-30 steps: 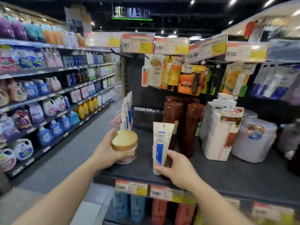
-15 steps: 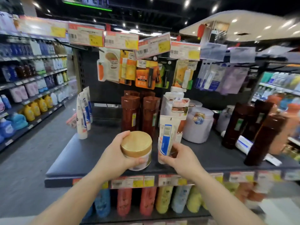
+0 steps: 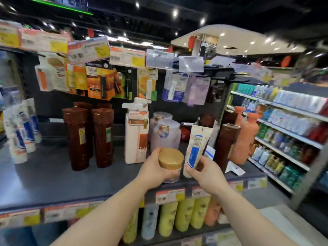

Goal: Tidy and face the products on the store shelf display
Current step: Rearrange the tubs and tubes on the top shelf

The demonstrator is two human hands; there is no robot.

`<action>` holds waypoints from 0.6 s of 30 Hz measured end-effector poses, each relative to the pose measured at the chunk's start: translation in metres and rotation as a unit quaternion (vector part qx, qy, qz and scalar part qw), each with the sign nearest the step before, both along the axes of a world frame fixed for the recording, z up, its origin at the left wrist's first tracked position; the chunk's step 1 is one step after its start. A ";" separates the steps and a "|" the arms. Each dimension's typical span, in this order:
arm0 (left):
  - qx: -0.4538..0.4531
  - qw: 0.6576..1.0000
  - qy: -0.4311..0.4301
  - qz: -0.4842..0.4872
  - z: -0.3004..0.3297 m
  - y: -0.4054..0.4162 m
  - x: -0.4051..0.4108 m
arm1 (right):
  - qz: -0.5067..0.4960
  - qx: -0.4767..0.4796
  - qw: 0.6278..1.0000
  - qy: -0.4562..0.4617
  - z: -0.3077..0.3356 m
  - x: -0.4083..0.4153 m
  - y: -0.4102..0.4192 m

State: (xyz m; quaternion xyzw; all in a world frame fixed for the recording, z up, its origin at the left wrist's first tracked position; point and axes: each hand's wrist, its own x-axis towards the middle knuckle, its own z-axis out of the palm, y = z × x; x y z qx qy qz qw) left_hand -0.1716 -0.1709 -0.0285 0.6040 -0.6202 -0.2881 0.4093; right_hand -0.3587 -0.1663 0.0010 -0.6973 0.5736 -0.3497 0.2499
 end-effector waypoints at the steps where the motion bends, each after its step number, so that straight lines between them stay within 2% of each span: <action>1: 0.009 1.000 0.000 -0.006 0.000 -0.004 -0.007 | 0.002 0.000 1.000 0.002 0.000 -0.003 0.000; 7: 0.067 0.995 0.007 -0.079 0.015 -0.007 -0.007 | 0.029 0.002 1.000 -0.005 0.010 -0.001 0.005; 10: 0.014 0.998 0.007 -0.054 0.021 0.016 0.020 | 0.067 0.000 0.998 -0.015 0.019 0.018 0.013; 13: -0.053 0.996 0.074 -0.012 0.027 0.053 0.058 | 0.128 -0.008 0.991 -0.024 0.028 0.057 0.022; 15: -0.059 0.990 0.125 -0.008 0.035 0.080 0.083 | 0.176 0.001 0.984 -0.021 0.029 0.096 0.029; 18: -0.068 0.987 0.141 0.022 0.040 0.110 0.130 | 0.238 0.016 0.971 -0.019 0.020 0.165 0.039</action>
